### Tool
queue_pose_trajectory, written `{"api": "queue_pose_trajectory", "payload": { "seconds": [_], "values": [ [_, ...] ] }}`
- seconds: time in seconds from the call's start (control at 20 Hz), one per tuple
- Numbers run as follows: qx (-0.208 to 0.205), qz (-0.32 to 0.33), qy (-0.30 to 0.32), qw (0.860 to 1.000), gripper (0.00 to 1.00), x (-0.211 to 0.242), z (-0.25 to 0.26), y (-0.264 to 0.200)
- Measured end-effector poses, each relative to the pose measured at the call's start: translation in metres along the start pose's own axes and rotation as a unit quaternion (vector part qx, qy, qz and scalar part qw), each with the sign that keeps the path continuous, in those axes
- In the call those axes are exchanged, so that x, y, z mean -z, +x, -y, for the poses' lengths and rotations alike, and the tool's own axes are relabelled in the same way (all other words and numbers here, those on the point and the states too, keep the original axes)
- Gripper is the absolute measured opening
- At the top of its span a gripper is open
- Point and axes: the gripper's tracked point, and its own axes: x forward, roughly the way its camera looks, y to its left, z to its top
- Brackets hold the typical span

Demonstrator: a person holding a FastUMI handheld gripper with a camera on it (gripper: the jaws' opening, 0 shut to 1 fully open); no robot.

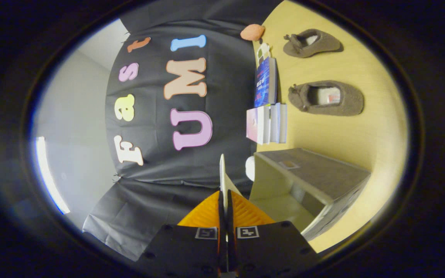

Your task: Open the storage box then place both shoes into the box .Put the left shoe in first, then the right shoe, with the right side of both shoes facing outward in a uniform manner.

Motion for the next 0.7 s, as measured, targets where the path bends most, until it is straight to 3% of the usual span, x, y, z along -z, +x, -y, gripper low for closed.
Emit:
{"api": "queue_pose_trajectory", "payload": {
  "seconds": [0.35,0.7],
  "values": [
    [-0.032,-0.055,0.020,0.998,0.05,0.082,-0.043,0.005],
    [-0.028,-0.133,-0.044,0.990,0.06,0.170,-0.050,0.002]
  ]
}}
